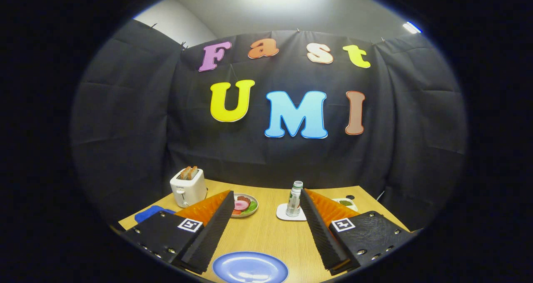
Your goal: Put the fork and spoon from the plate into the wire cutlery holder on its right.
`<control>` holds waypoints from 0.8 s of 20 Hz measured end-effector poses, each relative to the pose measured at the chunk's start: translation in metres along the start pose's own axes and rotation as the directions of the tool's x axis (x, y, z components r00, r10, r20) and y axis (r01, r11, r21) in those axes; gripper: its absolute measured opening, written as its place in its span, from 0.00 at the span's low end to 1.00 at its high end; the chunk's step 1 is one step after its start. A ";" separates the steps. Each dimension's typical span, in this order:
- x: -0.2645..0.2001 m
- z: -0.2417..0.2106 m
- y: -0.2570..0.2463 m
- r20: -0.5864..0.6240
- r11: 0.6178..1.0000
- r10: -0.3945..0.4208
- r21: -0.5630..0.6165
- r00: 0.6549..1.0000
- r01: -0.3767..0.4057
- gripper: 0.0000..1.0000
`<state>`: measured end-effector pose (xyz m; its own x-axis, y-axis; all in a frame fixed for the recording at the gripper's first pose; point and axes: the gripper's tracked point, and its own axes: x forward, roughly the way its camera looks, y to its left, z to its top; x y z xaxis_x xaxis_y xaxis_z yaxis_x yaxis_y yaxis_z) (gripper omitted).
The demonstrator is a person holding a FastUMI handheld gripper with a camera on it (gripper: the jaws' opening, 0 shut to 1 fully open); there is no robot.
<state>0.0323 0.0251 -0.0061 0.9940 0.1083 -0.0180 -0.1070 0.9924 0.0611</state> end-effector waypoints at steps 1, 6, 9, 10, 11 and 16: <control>-0.002 0.002 0.006 0.003 1.000 0.004 -0.003 1.000 -0.004 0.97; -0.015 0.003 0.023 0.011 1.000 -0.007 0.019 1.000 0.006 0.97; -0.034 0.002 0.031 0.022 0.999 -0.039 -0.007 0.999 0.039 0.96; -0.040 -0.001 0.034 0.020 0.999 -0.051 -0.018 0.998 0.051 0.96; -0.046 -0.003 0.037 0.017 0.998 -0.058 -0.019 0.998 0.059 0.96; -0.050 -0.012 0.066 -0.005 1.000 0.020 -0.007 1.000 -0.020 0.97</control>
<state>-0.0245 0.0860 -0.0130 0.9915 0.1284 -0.0214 -0.1271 0.9904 0.0547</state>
